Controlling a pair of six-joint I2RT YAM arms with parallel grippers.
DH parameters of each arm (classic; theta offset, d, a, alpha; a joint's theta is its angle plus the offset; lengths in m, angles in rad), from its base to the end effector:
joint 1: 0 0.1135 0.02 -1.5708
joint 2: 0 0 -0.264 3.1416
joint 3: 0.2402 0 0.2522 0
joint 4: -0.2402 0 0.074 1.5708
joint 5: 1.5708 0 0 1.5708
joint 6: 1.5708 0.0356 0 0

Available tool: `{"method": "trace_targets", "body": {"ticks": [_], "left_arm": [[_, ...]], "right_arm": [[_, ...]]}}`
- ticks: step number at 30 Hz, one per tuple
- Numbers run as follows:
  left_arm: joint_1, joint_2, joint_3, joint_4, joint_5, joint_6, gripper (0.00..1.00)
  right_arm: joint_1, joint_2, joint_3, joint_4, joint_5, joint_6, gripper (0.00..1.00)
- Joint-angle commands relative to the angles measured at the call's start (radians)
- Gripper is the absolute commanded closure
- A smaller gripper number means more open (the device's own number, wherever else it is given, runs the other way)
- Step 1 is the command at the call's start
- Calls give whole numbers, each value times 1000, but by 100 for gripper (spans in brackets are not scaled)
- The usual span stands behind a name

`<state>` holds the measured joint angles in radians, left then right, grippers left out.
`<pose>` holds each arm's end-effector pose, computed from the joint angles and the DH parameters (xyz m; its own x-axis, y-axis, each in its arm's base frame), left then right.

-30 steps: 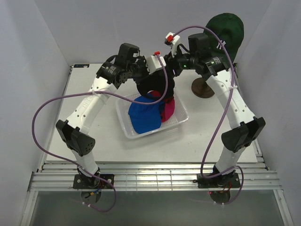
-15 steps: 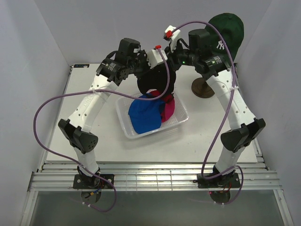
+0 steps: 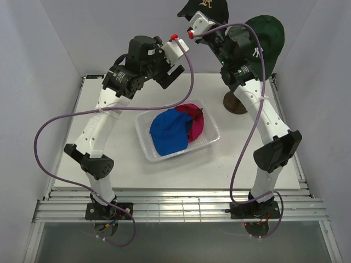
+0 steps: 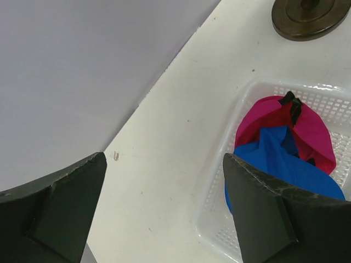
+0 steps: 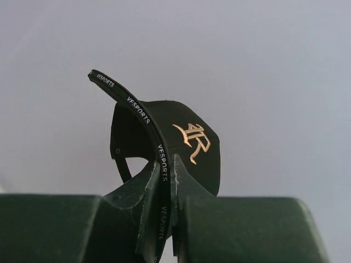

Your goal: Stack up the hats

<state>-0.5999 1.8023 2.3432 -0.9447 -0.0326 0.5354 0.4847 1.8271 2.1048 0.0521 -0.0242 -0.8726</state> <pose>0.2982 -0.2025 0.5050 -0.0037 0.6203 -0.7844 0.6295 0.6109 0.4802 0.3621 0.1917 0.5292 0.5565 -0.5724 -0.6022 -0.0930 0.6774 -0.7298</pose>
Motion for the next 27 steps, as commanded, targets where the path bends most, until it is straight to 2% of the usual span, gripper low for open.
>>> {"method": "trace_targets", "body": {"ticks": [1, 3, 7, 11, 21, 27], "left_arm": [[-3, -23, 31, -54, -10, -34, 2], [0, -14, 50, -60, -1, -31, 2], [29, 2, 57, -66, 31, -31, 2], [43, 2, 45, -84, 100, -43, 2], [45, 5, 38, -97, 146, -68, 2], [45, -3, 24, -98, 154, -74, 2]], "right_arm": [[-40, 46, 72, 370, -25, -273, 92], [-54, 60, 84, 417, -94, -360, 92], [-77, 45, 100, 425, -123, -497, 92], [-127, -32, -10, 404, -88, -655, 92], [-264, -307, -278, 250, -155, -646, 92], [-328, -402, -440, 183, -247, -542, 92]]}}
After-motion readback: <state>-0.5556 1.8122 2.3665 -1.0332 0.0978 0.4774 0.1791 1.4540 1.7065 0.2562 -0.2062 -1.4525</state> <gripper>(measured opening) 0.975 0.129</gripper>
